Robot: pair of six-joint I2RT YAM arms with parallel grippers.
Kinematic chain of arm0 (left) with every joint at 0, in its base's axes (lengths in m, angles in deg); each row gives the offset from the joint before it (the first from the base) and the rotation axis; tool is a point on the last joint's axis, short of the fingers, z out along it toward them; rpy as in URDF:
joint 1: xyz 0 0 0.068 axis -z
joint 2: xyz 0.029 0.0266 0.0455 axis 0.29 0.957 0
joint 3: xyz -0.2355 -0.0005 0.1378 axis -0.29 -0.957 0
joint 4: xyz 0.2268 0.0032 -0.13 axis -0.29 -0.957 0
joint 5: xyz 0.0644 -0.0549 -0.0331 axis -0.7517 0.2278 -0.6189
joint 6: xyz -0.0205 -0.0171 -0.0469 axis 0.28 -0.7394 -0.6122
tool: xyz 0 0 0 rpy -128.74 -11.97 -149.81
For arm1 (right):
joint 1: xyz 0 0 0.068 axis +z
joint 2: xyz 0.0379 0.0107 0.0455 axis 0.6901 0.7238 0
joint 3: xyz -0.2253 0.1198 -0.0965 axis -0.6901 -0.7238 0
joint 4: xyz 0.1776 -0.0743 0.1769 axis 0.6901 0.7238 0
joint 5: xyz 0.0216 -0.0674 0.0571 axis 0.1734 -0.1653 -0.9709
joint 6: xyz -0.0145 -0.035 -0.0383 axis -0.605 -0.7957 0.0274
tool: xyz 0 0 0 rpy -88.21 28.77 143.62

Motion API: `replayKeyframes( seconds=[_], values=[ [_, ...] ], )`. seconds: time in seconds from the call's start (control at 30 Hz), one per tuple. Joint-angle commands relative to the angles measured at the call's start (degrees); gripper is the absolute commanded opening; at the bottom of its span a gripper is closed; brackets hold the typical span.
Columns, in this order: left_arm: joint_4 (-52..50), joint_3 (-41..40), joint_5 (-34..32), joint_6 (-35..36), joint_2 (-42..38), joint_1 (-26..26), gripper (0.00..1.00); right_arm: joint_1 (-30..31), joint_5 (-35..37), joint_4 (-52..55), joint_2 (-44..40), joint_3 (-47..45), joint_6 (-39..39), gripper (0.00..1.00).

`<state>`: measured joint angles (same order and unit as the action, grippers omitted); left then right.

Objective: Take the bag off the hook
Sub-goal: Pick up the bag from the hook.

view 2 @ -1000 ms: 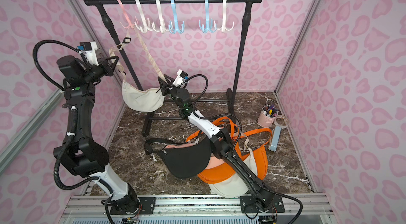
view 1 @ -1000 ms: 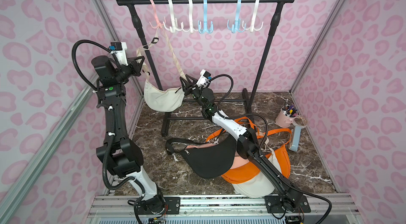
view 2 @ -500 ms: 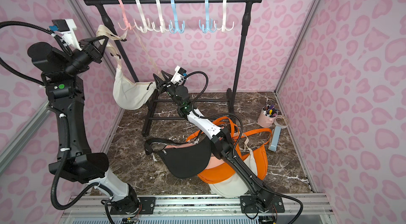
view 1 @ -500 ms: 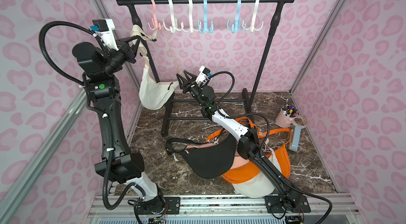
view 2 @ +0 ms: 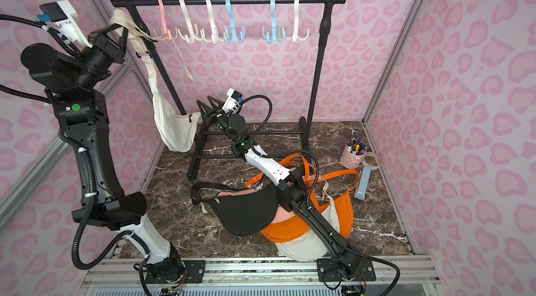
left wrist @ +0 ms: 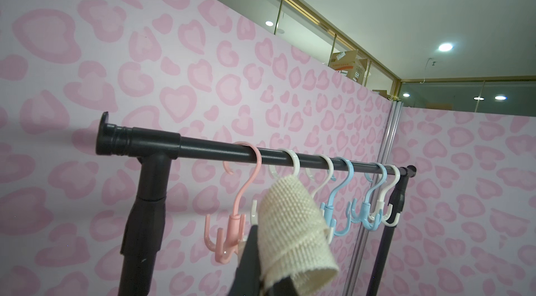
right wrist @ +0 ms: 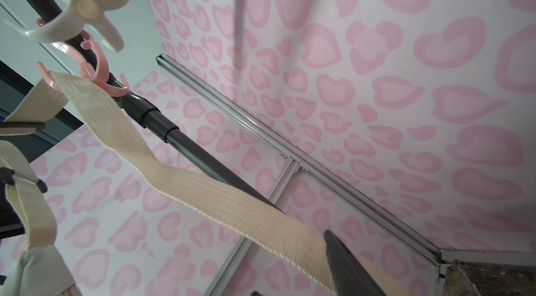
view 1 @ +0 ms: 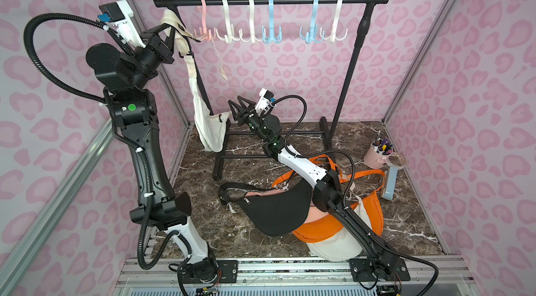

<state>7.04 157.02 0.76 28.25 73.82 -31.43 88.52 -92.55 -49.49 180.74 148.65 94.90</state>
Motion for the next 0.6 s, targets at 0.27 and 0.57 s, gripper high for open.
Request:
replayKeyframes(
  seconds=[0.27,0.57],
  values=[
    [18.3,2.0,-8.4,-17.2,-0.8,4.3,0.04,-0.8,3.5,-6.5,0.6,0.3,0.4,0.57],
    [20.2,4.1,-12.8,-19.1,1.9,7.1,0.04,-0.8,1.9,-6.3,0.7,0.6,2.7,0.54]
  ],
)
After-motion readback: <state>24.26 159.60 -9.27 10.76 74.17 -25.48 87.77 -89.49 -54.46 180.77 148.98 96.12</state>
